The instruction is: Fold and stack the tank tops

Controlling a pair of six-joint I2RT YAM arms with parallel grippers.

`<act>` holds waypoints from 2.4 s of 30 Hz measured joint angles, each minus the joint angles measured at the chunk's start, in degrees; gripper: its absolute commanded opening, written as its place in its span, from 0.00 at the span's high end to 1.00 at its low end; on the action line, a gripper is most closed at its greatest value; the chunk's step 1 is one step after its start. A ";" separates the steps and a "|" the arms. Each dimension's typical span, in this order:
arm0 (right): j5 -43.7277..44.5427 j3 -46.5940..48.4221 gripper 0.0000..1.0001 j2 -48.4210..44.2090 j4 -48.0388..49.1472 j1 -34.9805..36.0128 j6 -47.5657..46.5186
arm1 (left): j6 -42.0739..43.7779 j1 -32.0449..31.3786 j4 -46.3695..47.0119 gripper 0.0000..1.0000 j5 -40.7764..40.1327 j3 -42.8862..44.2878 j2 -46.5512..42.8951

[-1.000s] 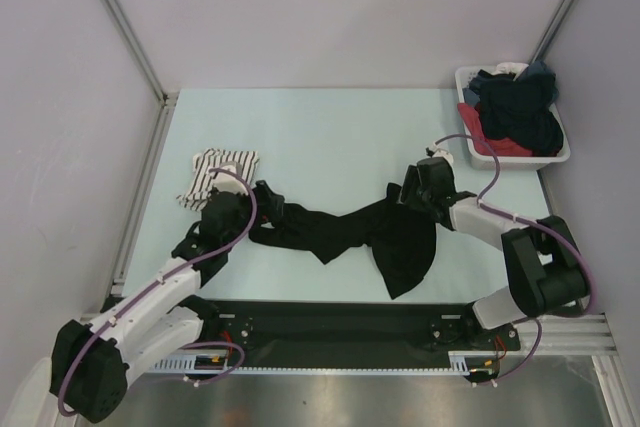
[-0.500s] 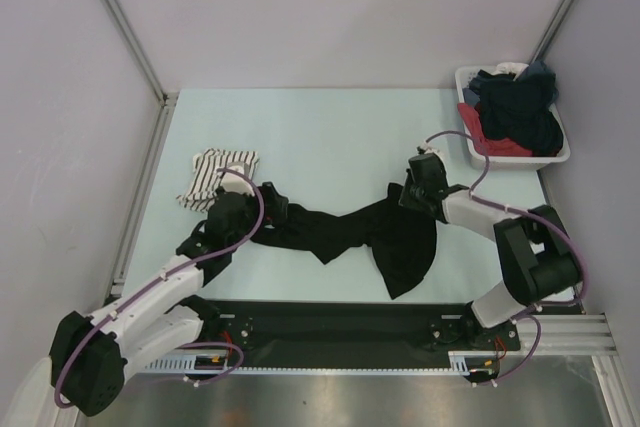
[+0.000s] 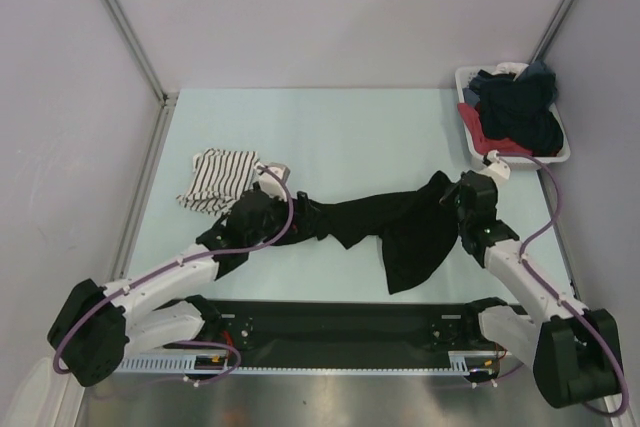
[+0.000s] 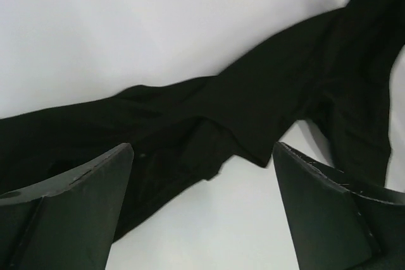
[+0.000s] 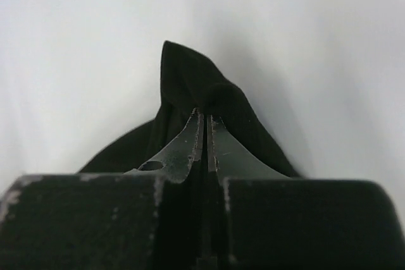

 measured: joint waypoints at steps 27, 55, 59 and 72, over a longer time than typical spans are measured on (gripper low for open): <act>-4.31 2.89 0.97 10.71 -1.66 -0.02 0.22 | -8.04 -17.75 -13.88 0.46 2.54 20.98 34.53; -8.11 3.13 0.63 11.32 -1.16 -0.04 -1.01 | -9.25 -11.37 -25.31 1.00 -2.62 25.75 30.95; -11.74 7.13 0.43 18.64 -1.60 0.72 -2.12 | -8.50 -2.38 -25.40 1.00 -0.26 23.80 20.00; -13.25 8.20 0.51 20.68 -1.46 4.02 -4.28 | -7.72 7.21 -24.68 1.00 7.45 20.15 13.62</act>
